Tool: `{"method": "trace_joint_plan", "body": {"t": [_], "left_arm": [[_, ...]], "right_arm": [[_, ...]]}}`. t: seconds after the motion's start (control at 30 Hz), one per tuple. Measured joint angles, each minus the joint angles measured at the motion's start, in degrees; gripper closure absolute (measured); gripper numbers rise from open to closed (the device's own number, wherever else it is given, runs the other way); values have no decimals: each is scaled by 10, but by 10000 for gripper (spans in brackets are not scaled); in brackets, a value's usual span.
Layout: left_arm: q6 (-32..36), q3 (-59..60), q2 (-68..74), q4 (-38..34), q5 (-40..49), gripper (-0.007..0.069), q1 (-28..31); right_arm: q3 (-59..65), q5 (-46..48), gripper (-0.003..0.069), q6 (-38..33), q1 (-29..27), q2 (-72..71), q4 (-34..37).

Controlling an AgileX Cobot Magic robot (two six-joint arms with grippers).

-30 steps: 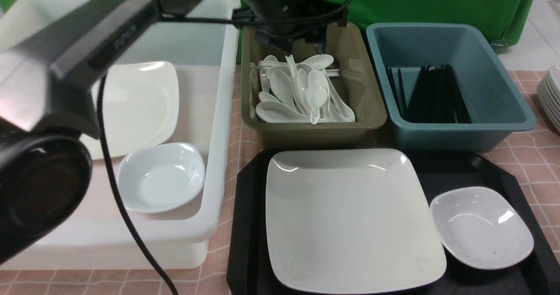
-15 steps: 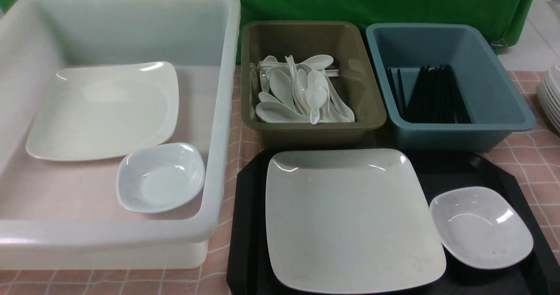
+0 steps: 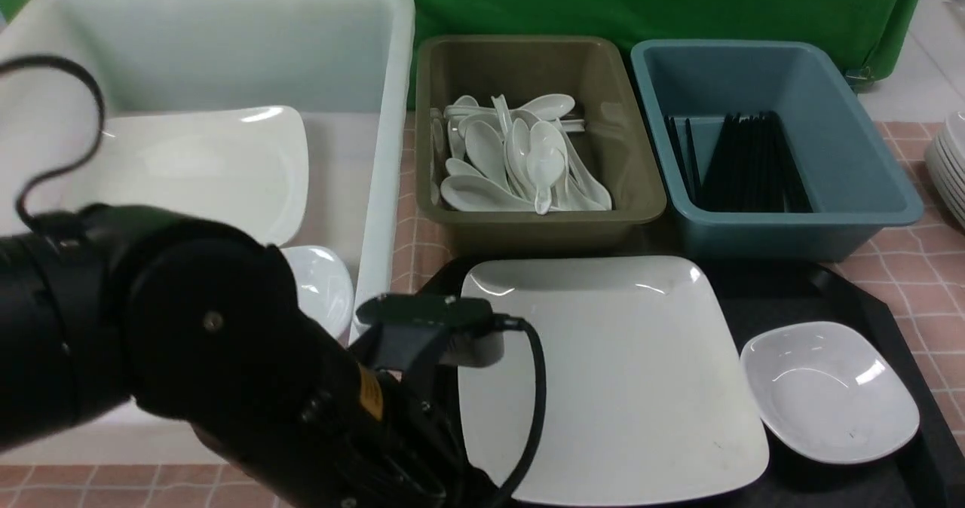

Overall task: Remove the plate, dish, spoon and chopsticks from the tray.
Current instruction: Use the right arm to grab a small plate from the dinner plate

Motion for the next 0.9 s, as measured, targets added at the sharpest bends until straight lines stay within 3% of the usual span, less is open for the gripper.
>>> {"method": "trace_joint_plan", "body": {"t": [0.2,0.37,0.6,0.7,0.73,0.8,0.9], "left_arm": [[-7,0,5,-7,-31,410,-6],[-9,-8,5,20,-41,302,-6],[-25,-8,5,123,-28,269,-6],[-46,-8,5,163,-26,267,-6],[-51,-8,5,174,-26,267,-6],[-52,-8,5,181,-26,267,-6],[-52,-8,5,184,-26,267,-6]], "right_arm": [[0,6,629,-13,0,7,0],[0,52,629,-122,0,105,41],[0,16,612,-231,1,238,82],[0,-18,519,-257,17,300,78],[0,-47,428,-262,32,338,63],[0,-89,350,-262,49,374,39],[0,-160,295,-258,76,431,-21]]}}
